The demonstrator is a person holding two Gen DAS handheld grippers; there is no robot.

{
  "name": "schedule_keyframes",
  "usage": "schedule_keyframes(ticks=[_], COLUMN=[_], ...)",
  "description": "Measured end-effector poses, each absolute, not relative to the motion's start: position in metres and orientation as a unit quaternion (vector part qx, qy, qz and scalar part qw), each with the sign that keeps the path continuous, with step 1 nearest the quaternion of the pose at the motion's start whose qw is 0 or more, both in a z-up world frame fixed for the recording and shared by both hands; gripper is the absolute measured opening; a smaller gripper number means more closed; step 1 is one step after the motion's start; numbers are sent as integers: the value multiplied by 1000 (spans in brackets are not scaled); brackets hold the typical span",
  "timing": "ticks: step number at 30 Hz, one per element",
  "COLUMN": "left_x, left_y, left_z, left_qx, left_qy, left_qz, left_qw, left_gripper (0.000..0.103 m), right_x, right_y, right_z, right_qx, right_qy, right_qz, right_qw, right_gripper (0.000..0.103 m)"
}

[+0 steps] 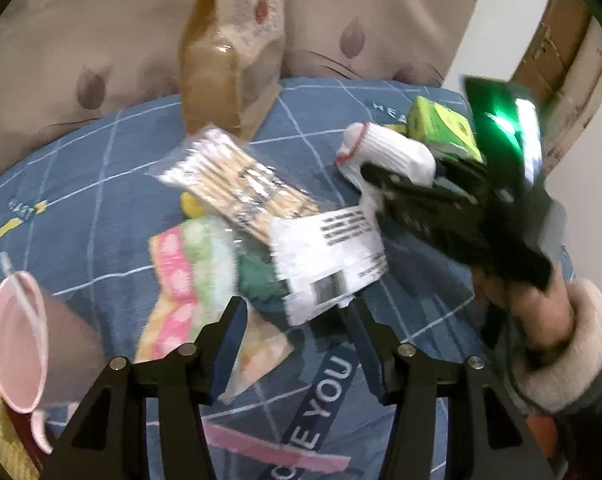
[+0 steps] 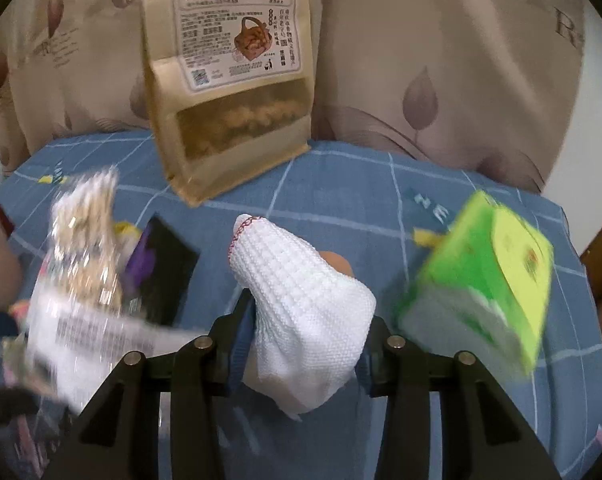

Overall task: Organize soft objects
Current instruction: 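Grasp the white packet with the left tool while the right tool holds the sock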

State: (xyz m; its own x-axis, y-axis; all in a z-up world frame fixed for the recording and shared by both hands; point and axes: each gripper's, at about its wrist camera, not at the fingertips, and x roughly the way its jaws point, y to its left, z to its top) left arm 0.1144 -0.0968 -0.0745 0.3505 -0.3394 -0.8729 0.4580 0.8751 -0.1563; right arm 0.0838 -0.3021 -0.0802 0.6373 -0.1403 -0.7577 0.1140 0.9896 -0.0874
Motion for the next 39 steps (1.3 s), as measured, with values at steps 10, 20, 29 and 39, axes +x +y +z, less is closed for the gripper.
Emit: schedule_keyframes(ticks=[10, 20, 29, 39], left_x=[136, 149, 154, 170], left_y=[-117, -128, -146, -160], left_z=[-89, -82, -75, -80], left_qx=[41, 9, 23, 7], left_qy=[530, 523, 515, 532], left_qz=[-245, -260, -265, -240], left_qw=[811, 812, 815, 812], left_gripper=[54, 43, 43, 45], right_x=[50, 51, 51, 52], right_y=[-314, -316, -319, -321], right_z=[-89, -94, -95, -95], right_qx=[27, 46, 61, 73], right_qy=[423, 433, 432, 434], right_qz=[-69, -59, -54, -50], right_qw=[903, 899, 898, 897], right_gripper=[38, 38, 39, 39])
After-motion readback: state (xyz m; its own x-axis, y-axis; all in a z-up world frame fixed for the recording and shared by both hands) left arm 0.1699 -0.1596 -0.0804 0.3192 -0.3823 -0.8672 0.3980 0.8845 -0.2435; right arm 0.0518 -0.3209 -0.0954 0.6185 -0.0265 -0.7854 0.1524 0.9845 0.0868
